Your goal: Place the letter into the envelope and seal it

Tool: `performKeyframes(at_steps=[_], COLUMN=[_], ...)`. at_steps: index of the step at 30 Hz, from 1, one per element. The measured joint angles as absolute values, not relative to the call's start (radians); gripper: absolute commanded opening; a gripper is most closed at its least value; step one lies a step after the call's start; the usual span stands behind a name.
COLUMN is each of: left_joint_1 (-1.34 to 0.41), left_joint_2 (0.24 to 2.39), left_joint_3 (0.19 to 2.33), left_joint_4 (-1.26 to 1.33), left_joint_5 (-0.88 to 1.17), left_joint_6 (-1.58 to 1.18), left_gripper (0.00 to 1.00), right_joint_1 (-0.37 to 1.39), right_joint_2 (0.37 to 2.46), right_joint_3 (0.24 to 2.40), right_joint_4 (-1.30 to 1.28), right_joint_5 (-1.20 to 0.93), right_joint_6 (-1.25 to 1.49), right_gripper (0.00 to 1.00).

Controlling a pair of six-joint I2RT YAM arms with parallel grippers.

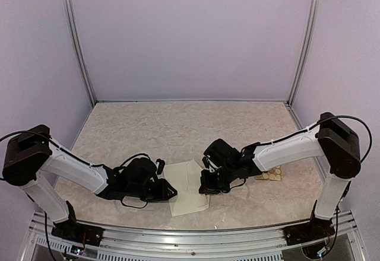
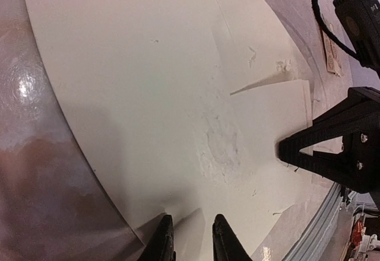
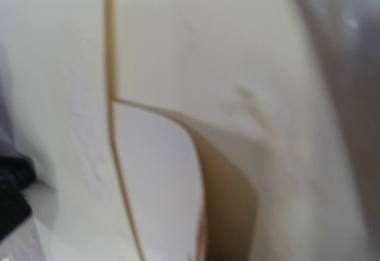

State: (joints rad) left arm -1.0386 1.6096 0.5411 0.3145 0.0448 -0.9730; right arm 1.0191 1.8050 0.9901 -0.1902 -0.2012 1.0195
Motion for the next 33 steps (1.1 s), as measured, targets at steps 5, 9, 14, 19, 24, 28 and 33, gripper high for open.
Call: performKeyframes(at_steps=[5,9,14,19,24,28,33], left_joint_1=[-1.044,-1.047,-1.047,-1.049,-1.057,-1.054,-1.023], left_joint_2=[1.612,1.618,1.625,1.631,1.589,1.473,1.340], left_joint_3=[0.541,0.541,0.541,0.541,0.533,0.510,0.497], left_joint_4=[0.319,0.330,0.344,0.355,0.326,0.253,0.196], left_joint_5=[0.049,0.057,0.067,0.070,0.041,-0.009,-0.039], left_joint_6=[-0.973,-0.973,-0.973,-0.973,-0.972,-0.967,-0.971], left_gripper=[0.21,0.21,0.21,0.26,0.42,0.51,0.57], right_joint_1=[1.019,1.019,1.019,1.019,1.021,1.021,1.021], right_joint_2=[1.848,1.853,1.864,1.865,1.833,1.768,1.687], right_joint_3=[1.016,1.020,1.018,1.001,0.943,0.916,0.929], right_joint_4=[-0.189,-0.176,-0.128,-0.075,-0.034,-0.031,-0.068], right_joint_5=[-0.227,-0.249,-0.286,-0.307,-0.288,-0.264,-0.206], right_joint_6=[1.008,1.004,1.005,1.016,1.032,1.023,1.009], right_gripper=[0.00,0.00,0.00,0.00,0.00,0.00,0.00])
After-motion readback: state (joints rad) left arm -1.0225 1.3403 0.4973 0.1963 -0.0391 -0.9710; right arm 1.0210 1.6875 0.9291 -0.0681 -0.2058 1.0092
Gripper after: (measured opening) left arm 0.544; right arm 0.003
